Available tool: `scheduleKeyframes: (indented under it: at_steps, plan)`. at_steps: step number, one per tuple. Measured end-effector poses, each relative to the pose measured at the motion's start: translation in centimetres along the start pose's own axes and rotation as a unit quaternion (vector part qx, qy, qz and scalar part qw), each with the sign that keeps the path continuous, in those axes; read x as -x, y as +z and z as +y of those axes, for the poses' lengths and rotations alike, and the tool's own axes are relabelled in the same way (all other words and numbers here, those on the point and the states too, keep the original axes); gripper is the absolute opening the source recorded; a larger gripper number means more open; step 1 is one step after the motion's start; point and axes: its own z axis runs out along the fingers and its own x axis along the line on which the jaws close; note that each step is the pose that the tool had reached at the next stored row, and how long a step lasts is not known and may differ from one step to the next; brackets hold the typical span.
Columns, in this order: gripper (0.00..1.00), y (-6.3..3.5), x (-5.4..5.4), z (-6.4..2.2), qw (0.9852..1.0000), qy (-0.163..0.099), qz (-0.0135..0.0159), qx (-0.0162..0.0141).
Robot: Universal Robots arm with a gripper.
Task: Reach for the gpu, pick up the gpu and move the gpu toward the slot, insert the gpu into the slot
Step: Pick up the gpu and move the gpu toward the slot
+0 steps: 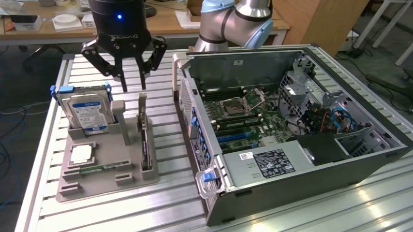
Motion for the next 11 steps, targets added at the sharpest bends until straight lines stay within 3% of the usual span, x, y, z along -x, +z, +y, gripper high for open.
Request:
scheduleKeyframes:
  at_steps: [11]
  plan:
    - [0.41,0.35,-0.03,-0.68,1.0,0.0,0.0008,0.0]
